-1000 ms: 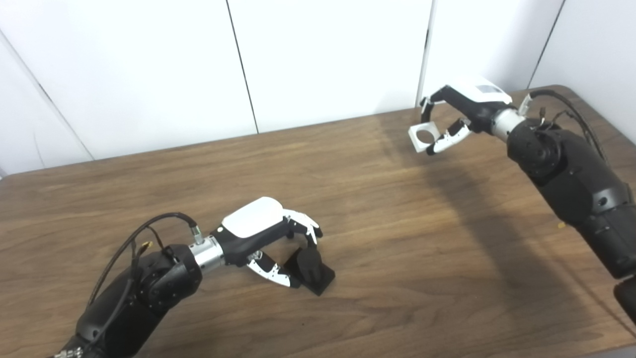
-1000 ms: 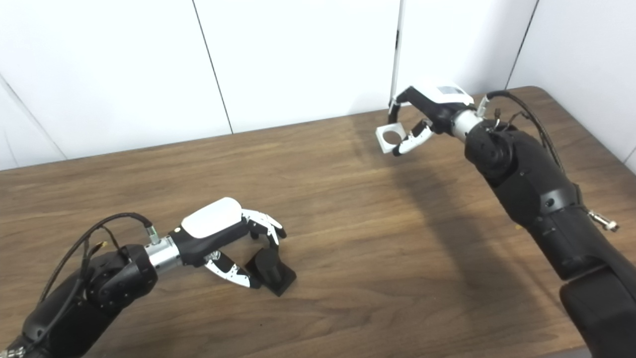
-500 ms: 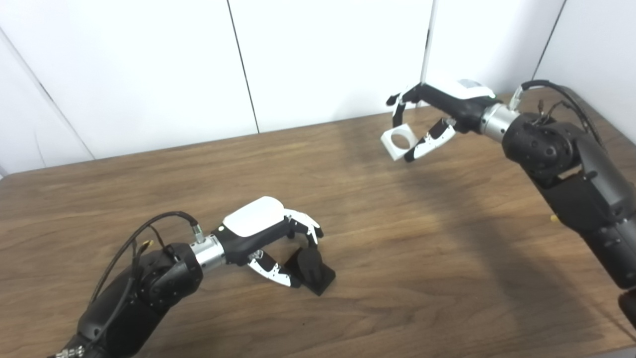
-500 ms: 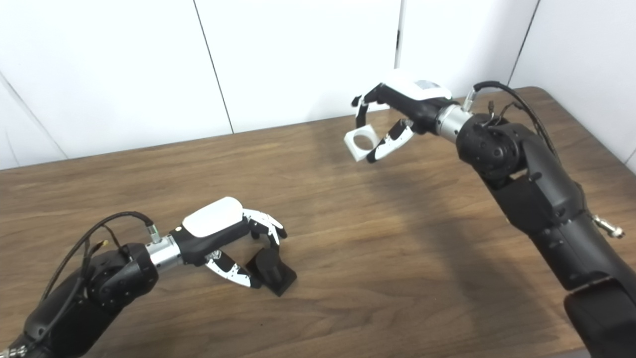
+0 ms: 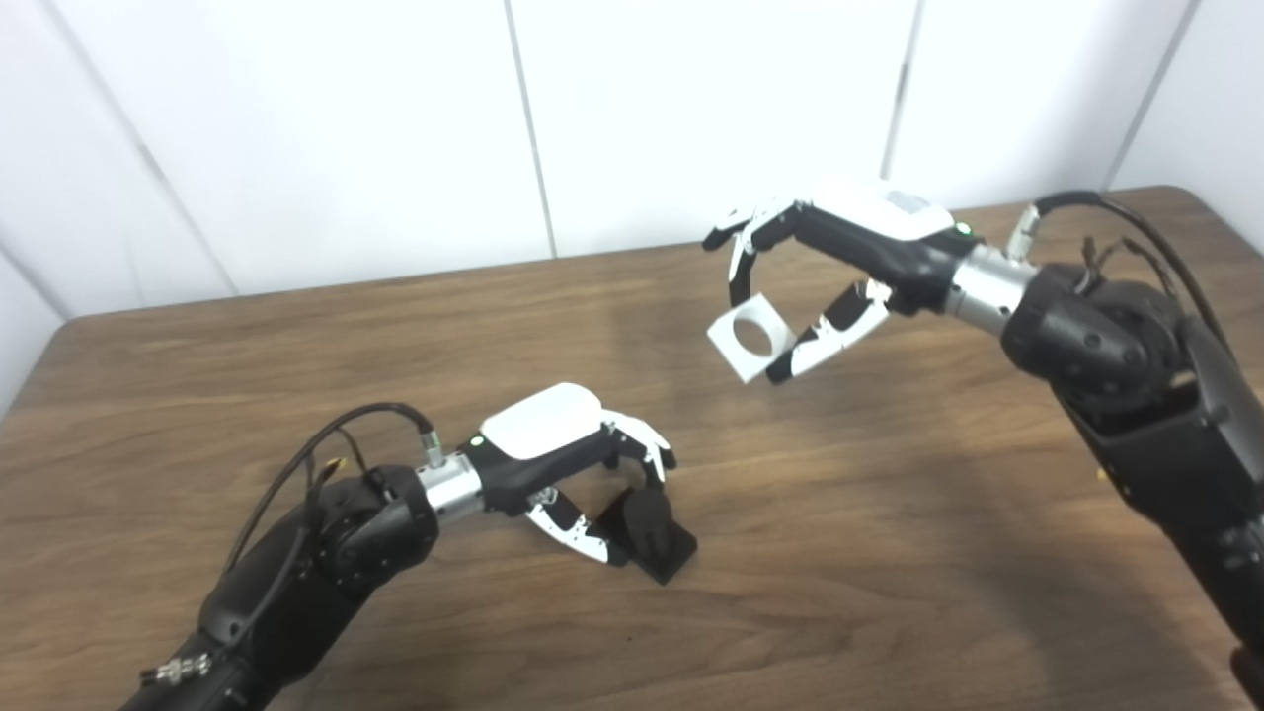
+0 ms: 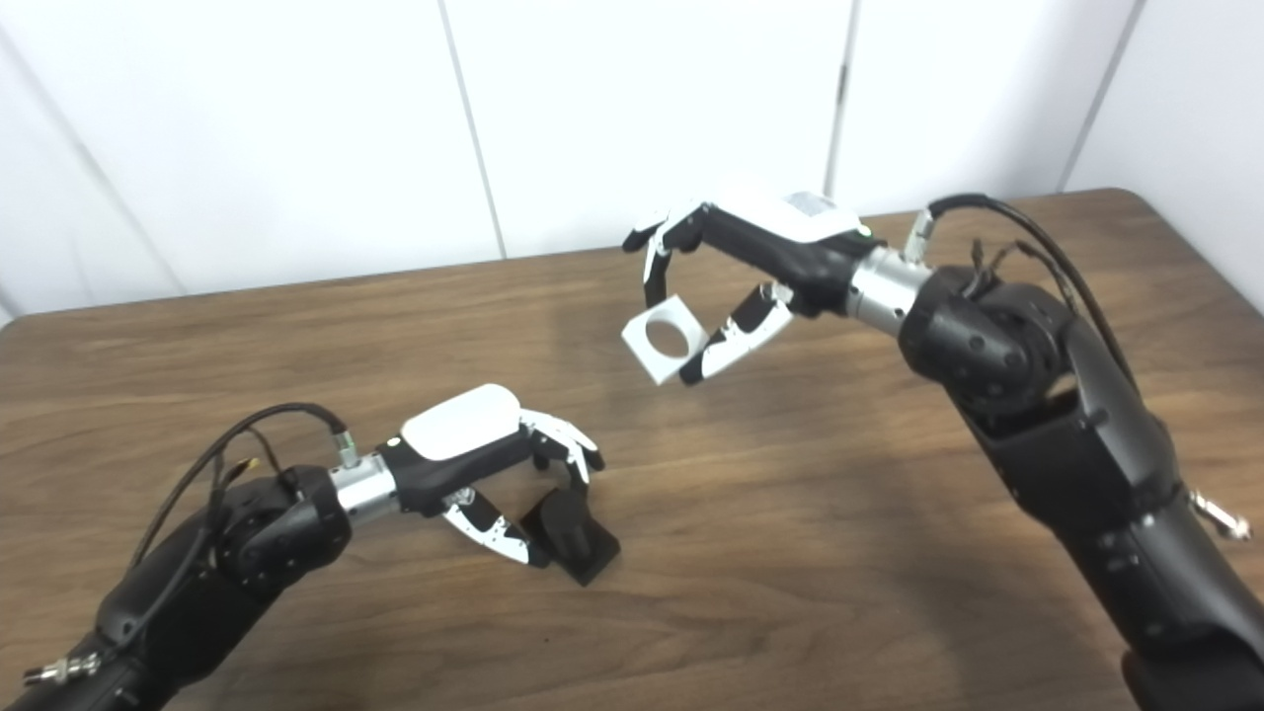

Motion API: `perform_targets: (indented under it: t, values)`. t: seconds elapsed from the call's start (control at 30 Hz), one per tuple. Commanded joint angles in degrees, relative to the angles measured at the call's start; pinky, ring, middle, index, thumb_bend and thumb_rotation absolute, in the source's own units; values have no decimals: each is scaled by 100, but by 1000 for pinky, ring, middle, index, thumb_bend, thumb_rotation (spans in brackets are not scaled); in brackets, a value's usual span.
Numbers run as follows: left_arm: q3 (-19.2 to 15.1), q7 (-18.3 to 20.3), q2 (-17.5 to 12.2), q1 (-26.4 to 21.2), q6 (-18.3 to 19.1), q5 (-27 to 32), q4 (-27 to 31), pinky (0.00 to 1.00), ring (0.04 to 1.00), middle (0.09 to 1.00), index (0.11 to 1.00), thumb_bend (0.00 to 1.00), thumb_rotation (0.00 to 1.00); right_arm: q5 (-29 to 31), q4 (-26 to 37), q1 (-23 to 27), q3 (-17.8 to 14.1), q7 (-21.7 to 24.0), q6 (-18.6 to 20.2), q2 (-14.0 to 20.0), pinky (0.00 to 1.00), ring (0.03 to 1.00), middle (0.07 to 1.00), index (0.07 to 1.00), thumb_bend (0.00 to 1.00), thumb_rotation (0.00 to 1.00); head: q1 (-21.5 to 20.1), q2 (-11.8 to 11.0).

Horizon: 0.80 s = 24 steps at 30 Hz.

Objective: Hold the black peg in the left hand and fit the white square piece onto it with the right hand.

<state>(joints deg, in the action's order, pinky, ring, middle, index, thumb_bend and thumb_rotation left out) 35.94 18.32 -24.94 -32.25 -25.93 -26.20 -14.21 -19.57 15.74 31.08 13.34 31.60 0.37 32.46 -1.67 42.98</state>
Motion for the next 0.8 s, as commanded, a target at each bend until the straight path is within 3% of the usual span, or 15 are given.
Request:
perform_targets:
  t: [0.0,0.47,0.77]
  values:
    - [158,465,-26,126,98,-305,-166,602,723,768,495,521,73,106,269,189,-45,31,31,-43,732,860,811,479,521,143,4,6]
    - [94,611,54,145,116,-358,-135,594,712,765,495,521,73,56,568,330,468,598,219,-461,732,895,827,480,519,146,150,108]
    - [48,710,128,131,206,-358,-118,607,716,764,495,521,72,-18,316,480,815,934,204,-636,790,908,845,479,519,146,251,144]
